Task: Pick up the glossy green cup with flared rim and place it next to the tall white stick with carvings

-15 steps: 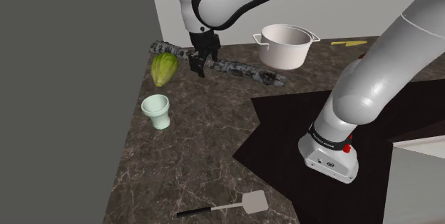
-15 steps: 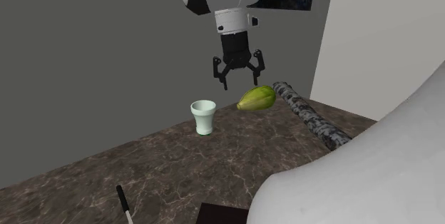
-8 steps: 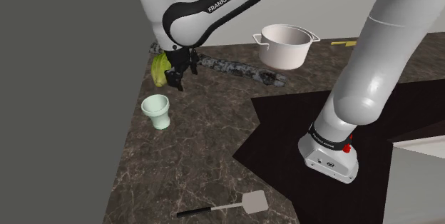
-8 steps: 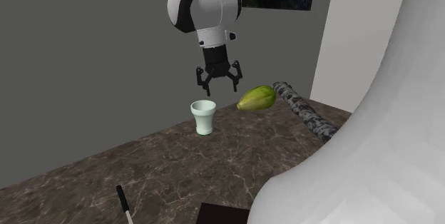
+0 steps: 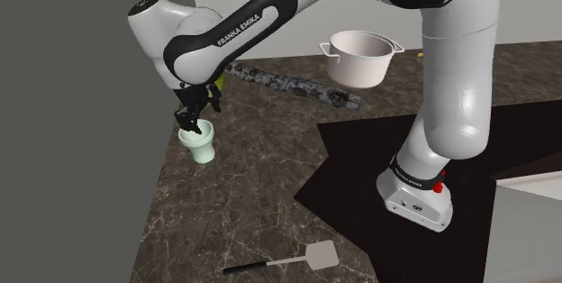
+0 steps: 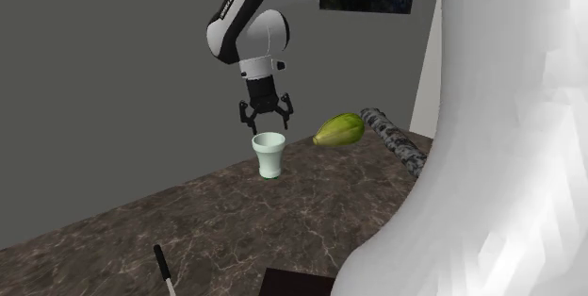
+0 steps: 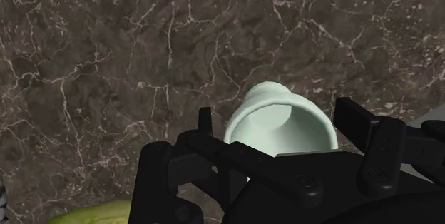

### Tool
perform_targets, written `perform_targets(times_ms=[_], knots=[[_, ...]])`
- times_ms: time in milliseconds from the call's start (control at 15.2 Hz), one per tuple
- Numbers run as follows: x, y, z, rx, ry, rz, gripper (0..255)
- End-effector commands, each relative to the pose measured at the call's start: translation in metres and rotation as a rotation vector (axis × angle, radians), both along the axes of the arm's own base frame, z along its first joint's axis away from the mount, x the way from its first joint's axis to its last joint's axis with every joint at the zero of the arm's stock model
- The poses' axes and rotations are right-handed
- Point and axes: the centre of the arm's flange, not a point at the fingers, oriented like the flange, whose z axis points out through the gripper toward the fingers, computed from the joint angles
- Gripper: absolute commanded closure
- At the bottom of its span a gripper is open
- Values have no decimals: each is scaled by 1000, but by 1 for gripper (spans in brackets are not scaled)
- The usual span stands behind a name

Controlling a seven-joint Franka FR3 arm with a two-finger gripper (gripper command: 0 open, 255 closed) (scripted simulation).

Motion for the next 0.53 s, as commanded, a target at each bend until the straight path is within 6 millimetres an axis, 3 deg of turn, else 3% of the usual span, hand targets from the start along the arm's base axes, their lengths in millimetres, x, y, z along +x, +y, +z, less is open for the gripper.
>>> perform_targets(times_ms=[0,330,462], knots=[[12,22,-14,-3,5,4,0],[43,71,-48,-6,17,16,0],[45,73,-56,-6,17,17,0]])
